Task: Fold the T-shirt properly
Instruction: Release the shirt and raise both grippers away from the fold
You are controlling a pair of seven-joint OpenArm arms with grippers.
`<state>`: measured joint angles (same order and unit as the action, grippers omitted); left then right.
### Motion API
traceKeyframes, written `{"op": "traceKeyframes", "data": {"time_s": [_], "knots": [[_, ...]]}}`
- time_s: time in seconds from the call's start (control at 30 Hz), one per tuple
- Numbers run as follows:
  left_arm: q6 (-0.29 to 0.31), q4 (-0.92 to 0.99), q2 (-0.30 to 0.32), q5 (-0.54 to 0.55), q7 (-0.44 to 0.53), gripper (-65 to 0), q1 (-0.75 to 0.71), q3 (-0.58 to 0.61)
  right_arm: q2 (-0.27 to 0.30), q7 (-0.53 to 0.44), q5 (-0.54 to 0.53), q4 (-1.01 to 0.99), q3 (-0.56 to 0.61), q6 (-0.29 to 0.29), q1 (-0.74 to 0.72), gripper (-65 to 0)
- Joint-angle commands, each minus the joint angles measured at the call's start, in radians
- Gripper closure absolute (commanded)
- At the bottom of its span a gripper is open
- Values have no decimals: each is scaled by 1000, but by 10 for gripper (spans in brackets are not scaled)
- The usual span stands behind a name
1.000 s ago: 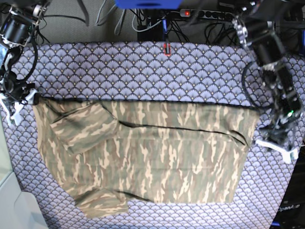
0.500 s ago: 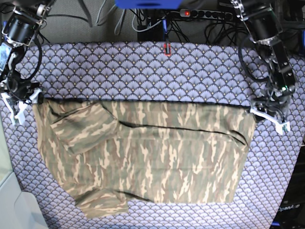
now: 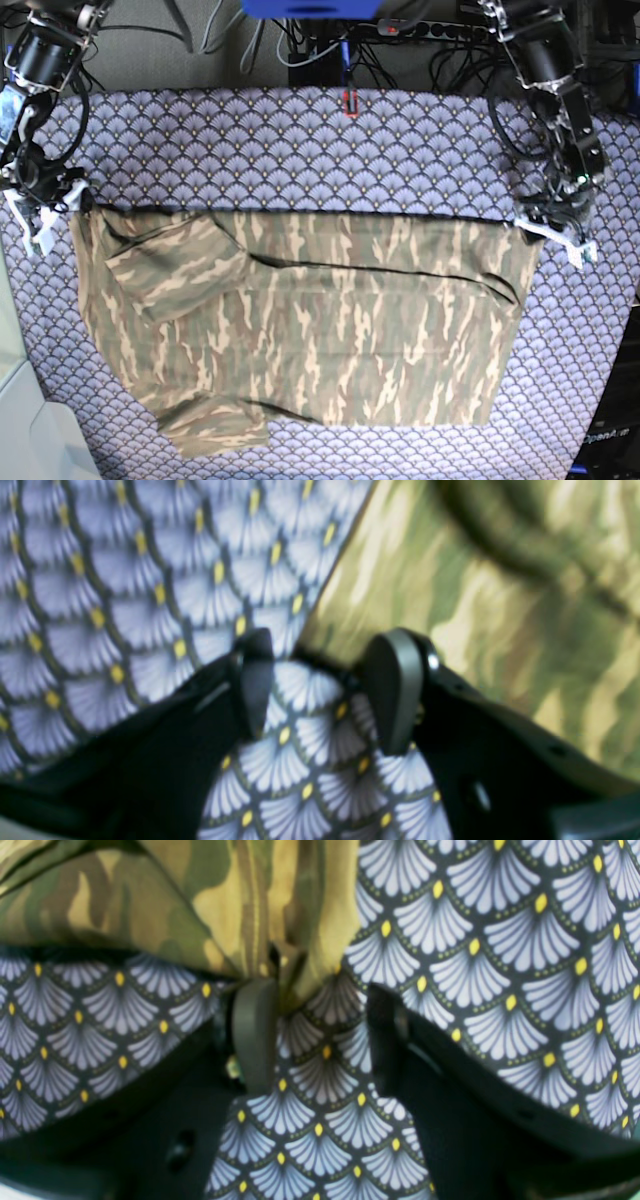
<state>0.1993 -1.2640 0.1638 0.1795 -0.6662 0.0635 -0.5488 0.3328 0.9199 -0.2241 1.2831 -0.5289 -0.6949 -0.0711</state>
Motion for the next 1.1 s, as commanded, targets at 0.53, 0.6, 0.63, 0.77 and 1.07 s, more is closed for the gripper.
{"op": "traceKeyframes", "data": {"time_s": [0.53, 0.6, 0.63, 0.77, 1.07], "knots": [[2, 114, 13, 7, 138, -310, 25, 2, 25, -12, -10, 19, -4, -3, -14, -302], [7, 117, 13, 7, 133, -281, 35, 3, 27, -12, -8, 19, -4, -3, -14, -301], [7, 119, 13, 7, 132, -245, 35, 3, 27, -12, -8, 19, -4, -3, -14, -301], [4, 123, 13, 7, 128, -33, 35, 3, 41, -12, -10, 19, -4, -3, -14, -300], [4, 120, 13, 7, 127, -5, 35, 2, 13, 86, -8, 183, -150, -3, -16, -302]]}}
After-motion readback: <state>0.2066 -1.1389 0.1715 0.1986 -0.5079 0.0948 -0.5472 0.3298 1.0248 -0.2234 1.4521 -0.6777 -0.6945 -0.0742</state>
